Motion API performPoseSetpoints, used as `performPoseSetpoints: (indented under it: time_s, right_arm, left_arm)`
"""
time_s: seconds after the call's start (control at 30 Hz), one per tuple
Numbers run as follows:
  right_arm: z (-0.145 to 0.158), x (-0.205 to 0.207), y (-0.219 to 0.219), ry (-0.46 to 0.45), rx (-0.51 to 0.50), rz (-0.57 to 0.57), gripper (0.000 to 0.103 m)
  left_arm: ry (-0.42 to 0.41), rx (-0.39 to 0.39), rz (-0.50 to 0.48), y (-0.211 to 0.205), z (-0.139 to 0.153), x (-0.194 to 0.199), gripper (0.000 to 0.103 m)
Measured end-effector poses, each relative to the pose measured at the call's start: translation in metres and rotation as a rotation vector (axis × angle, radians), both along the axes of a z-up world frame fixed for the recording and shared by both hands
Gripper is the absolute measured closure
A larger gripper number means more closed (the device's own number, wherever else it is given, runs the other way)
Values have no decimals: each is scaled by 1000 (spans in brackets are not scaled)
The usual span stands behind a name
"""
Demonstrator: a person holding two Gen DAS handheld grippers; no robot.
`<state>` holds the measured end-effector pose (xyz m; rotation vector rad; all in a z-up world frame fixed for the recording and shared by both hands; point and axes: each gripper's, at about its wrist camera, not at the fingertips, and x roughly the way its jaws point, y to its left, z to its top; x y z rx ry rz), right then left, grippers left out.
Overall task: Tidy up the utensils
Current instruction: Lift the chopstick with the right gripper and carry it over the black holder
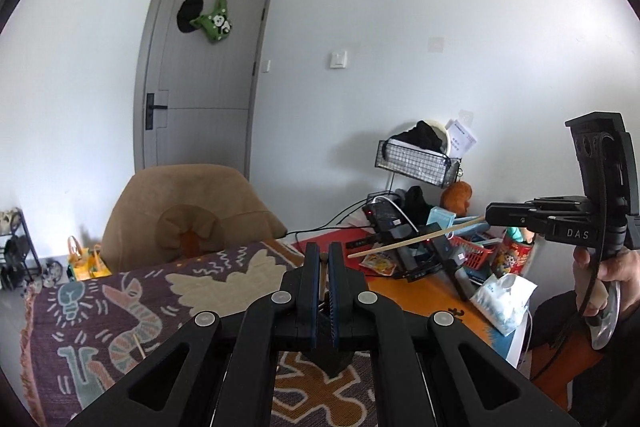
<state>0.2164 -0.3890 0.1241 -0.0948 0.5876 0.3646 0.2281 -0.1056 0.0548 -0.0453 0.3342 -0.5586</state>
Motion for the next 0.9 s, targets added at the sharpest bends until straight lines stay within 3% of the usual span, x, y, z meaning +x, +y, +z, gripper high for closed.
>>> performPoseSetpoints:
  time_s: [0.6,0.9]
  right_arm:
    - [-14,9,-17,36,59,46,97]
    - [-29,15,-6,105,35,87,97]
  left_arm:
    - [23,109,-31,-38,5,24,99]
    - [146,98,-47,-44,-8,49,99]
